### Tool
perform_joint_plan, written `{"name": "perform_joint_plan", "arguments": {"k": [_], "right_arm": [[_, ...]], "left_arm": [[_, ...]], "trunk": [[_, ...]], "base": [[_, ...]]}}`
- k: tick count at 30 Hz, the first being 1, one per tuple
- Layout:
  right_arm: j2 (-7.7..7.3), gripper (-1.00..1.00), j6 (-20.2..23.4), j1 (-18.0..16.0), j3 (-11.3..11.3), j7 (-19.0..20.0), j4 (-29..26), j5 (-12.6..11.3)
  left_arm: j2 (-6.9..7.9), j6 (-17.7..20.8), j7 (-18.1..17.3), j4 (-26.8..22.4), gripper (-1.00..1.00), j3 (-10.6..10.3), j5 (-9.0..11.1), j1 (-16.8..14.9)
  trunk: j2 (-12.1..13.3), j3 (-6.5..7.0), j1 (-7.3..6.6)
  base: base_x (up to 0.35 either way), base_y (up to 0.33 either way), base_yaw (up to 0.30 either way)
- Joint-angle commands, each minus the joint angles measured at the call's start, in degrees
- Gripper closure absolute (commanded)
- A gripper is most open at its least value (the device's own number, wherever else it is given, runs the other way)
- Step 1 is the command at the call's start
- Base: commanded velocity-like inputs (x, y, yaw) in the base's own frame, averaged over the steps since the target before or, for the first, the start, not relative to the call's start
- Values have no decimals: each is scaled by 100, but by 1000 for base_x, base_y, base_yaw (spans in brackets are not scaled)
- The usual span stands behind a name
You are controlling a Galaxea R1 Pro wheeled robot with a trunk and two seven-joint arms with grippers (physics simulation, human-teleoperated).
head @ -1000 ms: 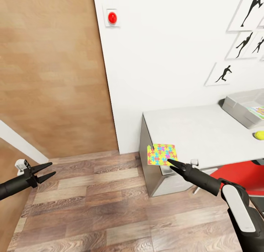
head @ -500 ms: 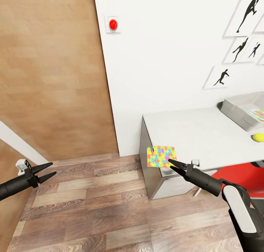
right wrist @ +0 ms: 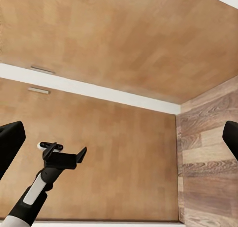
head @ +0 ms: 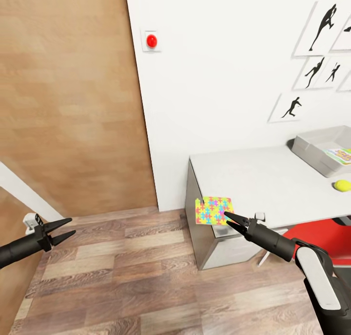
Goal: Put all the toys in the child's room - the three board games (two on the bed and one on the table), the two jigsaw puzzles on the table, and the tennis ball on the table - inside the toy box on the table in the child's room.
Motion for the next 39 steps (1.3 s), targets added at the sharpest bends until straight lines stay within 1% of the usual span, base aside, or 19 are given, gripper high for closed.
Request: {"name": "perform_joint_plan", "arguments": {"k": [1,4,9,23,30,39], "right_arm": [[1,-100,29,-4,-8,27,0,20],[5,-100,26,-4,-8,27,0,20],[10,-100,11,-3,-2,27,0,20],[9,-100,-16,-3,-6,32,1,20],[50,-100,-23,19,-3,33,0,20],[18,-100,-23,24,-16,36,-4,12]], "left_arm": [[-2,28,-9,2,-100,4,-14,-3],[-6,3,-12,3,-100,14,-70,-2],[-7,-7,-20,3,-100,20,-96,-2],[-7,-9,-28,3,-100,22,-101,-2],[-7,-9,-19,3,-100,22,-101,-2],[-7,-9,-27,2,-100,21,-100,-2]], "trunk": [[-10,1,3],[-10,29,3],[-10,77,3],[-10,211,3],[-10,277,3],[-10,363,3]], "base": [[0,0,0],[0,0,0],[0,0,0],[0,0,0],[67,-46,0],[65,-70,0]]}}
